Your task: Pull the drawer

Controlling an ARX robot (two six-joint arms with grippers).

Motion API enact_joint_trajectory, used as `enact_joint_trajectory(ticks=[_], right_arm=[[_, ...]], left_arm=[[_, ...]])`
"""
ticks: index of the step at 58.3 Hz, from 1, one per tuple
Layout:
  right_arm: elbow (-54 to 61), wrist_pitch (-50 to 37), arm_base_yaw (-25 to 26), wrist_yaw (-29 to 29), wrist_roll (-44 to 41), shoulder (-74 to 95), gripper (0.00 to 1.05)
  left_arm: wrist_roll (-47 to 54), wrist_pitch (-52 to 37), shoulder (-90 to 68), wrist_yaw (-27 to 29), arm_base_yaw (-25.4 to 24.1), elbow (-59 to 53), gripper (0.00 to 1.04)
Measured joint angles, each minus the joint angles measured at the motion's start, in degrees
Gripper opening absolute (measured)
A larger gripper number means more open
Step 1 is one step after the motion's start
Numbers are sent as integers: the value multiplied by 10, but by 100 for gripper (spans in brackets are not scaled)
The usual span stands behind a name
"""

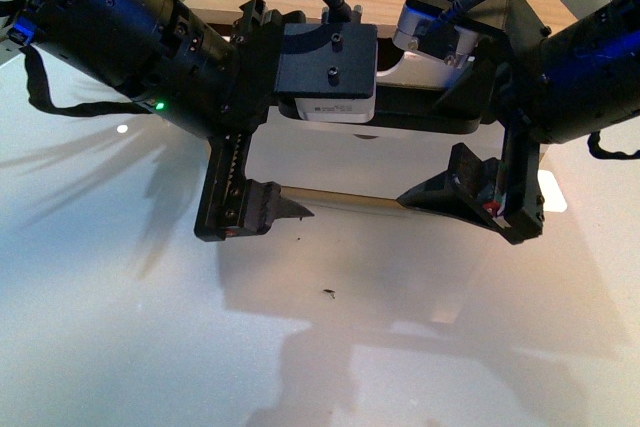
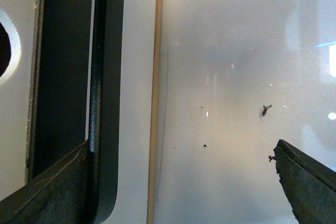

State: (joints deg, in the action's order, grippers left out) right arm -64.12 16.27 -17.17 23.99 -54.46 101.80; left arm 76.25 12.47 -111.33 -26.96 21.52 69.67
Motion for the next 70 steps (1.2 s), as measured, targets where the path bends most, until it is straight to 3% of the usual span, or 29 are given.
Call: enact_joint_trajectory(ticks=[31,42,51,63,70], right_arm=[[95,-17,-24,31,-2,-73,96],[129,-89,-15,61,45,-110,96],[164,-160,0,74,99,-171,96],[228,-247,18,67,168,-256,96],[278,-331,36,16,239,-316,96]], left_arm=[[71,20,77,-30,-19,-99,97],[28,-76,101,-76,-30,-151,97],[-63,-174,152,-122,-38,-203,97],[-170,-283,249,-122,-38,-269,97],[-276,-395,314,-65,-48,-329,97]])
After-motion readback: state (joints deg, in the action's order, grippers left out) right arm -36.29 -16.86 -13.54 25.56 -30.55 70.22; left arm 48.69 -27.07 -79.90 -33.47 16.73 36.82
